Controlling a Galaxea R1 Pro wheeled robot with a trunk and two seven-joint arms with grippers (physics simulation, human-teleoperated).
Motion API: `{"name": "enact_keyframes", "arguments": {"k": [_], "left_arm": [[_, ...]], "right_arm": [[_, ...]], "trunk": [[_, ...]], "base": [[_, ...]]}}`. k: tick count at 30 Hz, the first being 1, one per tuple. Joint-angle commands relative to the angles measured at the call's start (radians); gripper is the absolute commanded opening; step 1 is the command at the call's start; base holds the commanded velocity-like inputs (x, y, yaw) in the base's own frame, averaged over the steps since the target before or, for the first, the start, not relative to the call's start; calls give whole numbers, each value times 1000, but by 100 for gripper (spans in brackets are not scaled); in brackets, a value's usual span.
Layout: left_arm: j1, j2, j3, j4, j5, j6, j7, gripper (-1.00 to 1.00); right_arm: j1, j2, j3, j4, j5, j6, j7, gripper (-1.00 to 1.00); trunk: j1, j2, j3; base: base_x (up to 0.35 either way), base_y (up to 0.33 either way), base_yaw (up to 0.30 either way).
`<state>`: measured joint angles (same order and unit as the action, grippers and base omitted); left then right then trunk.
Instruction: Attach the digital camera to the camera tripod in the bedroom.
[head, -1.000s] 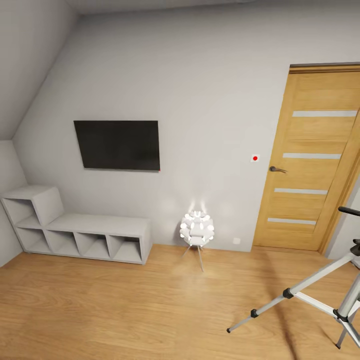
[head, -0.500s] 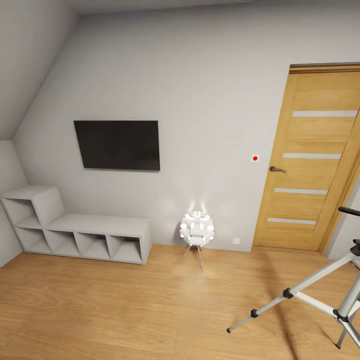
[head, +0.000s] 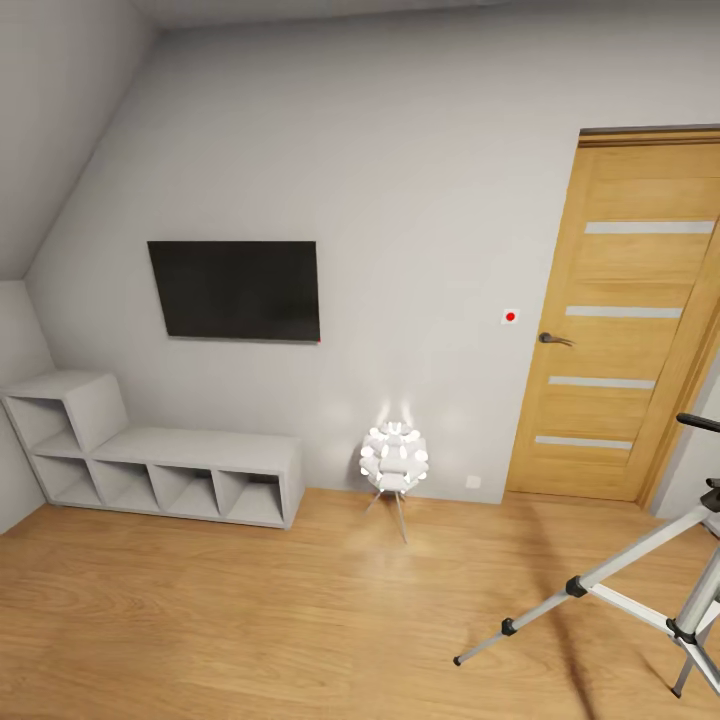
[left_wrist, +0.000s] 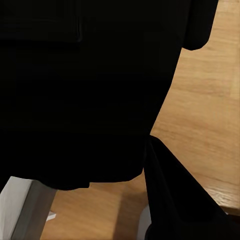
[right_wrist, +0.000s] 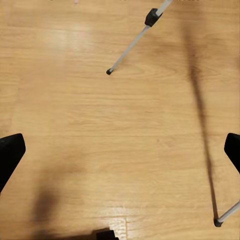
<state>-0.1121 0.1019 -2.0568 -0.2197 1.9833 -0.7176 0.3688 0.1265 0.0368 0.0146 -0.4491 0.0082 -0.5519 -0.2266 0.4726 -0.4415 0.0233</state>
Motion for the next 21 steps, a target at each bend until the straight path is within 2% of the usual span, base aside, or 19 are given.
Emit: {"name": "enact_keyframes", "arguments": {"k": [1,5,11,14,21], "left_arm": [[-1,1,-8,-4,-1,-2,10,-100],[-1,1,-8,-4,-1,-2,10,-100],[-1,1,-8,-4,-1,-2,12,-100],[-1,1,-8,-4,-1,-2,12,-100],[-1,1,-8,-4,-1,-2,12,-100]], "right_arm": [[1,0,2,0,1,-3,-5,100],[1,0,1,1,1,-6,-5,100],[1,0,1,0,1,-8,-5,100],[1,0,1,0,1,-8,-5,100],[1,0,1,0,1,-8,-5,100]], "trunk": [[0,-1,0],[0,-1,0],[-23,41,19],[-23,41,19],[-23,41,20]], "base": [[0,0,0],[0,0,0],[0,0,0],[0,0,-21],[0,0,-197]]}}
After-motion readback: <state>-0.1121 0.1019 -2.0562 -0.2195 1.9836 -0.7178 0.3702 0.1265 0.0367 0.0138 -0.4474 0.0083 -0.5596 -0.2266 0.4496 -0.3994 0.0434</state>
